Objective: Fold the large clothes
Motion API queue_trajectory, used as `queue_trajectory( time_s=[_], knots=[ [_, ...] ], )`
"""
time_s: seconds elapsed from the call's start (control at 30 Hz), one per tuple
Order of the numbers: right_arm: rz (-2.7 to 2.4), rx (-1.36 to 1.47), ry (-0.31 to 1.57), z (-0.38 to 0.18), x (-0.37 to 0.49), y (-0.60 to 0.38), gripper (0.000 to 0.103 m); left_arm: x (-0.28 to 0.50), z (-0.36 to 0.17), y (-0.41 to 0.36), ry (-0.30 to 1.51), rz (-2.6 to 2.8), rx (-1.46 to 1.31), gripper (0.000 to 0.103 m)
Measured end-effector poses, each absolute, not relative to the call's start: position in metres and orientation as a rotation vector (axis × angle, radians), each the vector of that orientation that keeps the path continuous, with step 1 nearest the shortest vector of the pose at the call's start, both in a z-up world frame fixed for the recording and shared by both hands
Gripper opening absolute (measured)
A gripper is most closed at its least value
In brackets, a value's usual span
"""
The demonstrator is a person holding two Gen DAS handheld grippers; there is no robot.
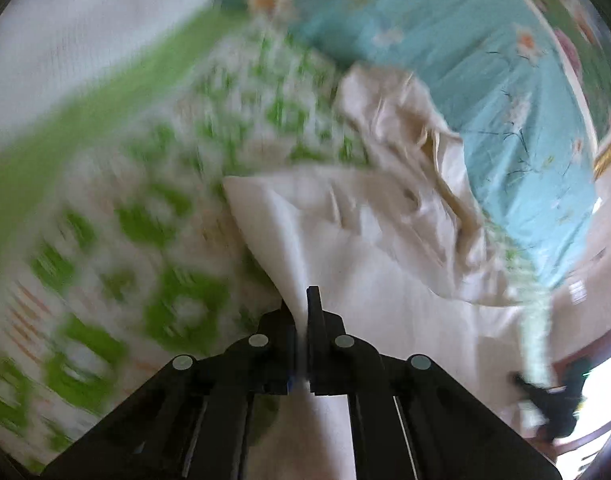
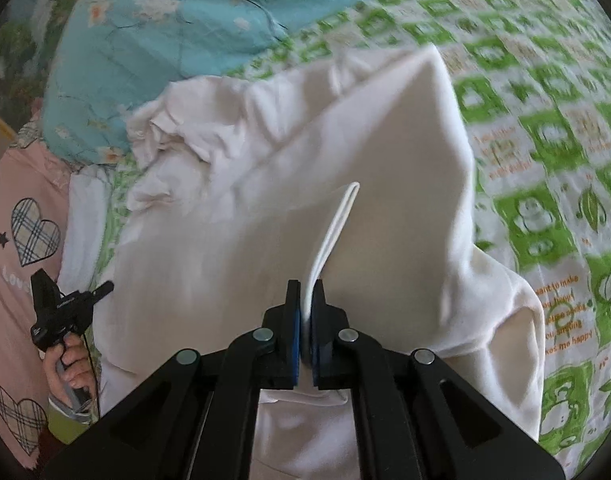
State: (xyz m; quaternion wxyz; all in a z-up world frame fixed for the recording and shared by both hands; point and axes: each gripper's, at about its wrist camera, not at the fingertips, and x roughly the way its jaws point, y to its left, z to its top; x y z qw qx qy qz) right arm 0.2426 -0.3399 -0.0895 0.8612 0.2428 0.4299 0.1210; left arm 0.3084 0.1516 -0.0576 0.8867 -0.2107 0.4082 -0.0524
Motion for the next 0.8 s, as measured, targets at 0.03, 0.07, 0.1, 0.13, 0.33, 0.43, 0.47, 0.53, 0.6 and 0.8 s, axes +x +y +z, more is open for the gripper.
queue_trajectory(
  time_s=[0.03, 0.07, 0.1, 0.13, 0.33, 0.43, 0.47, 0.53, 0.6, 0.8],
  knots=[
    [0.274, 0.506, 0.877, -0.084, 0.242, -0.336, 0.004, 0.306, -0.053, 0.149, 0.821, -0.091, -0.393, 0.002],
    [0.289, 0.494, 0.849, -0.077, 0.241, -0.331, 0.004, 0.307, -0.052, 0.148, 0.811, -0.077, -0.359, 0.002],
    [0.293, 0.477, 0.829, -0.073, 0.24, -0.327, 0.004, 0.308, -0.054, 0.146, 0.816, -0.068, -0.333, 0.002],
    [0.29, 0.457, 0.818, -0.07, 0.24, -0.323, 0.004, 0.313, -0.059, 0.142, 0.833, -0.053, -0.296, 0.002],
    [0.189, 0.398, 0.937, -0.102, 0.253, -0.325, 0.004, 0.319, -0.081, 0.139, 0.876, -0.024, -0.234, 0.009],
    [0.194, 0.418, 0.931, -0.1, 0.25, -0.33, 0.004, 0.311, -0.072, 0.148, 0.891, 0.021, -0.247, 0.036],
    [0.189, 0.411, 0.924, -0.096, 0.249, -0.331, 0.005, 0.304, -0.067, 0.15, 0.882, 0.038, -0.25, 0.038],
    [0.167, 0.404, 0.917, -0.089, 0.246, -0.333, 0.007, 0.283, -0.055, 0.152, 0.853, 0.024, -0.271, 0.038],
    [0.111, 0.386, 0.878, -0.078, 0.24, -0.335, 0.007, 0.263, -0.046, 0.149, 0.825, -0.01, -0.295, 0.038],
    [0.297, 0.411, 0.847, -0.064, 0.237, -0.309, 0.007, 0.223, -0.049, 0.11, 0.841, -0.212, -0.295, 0.038]
  ],
)
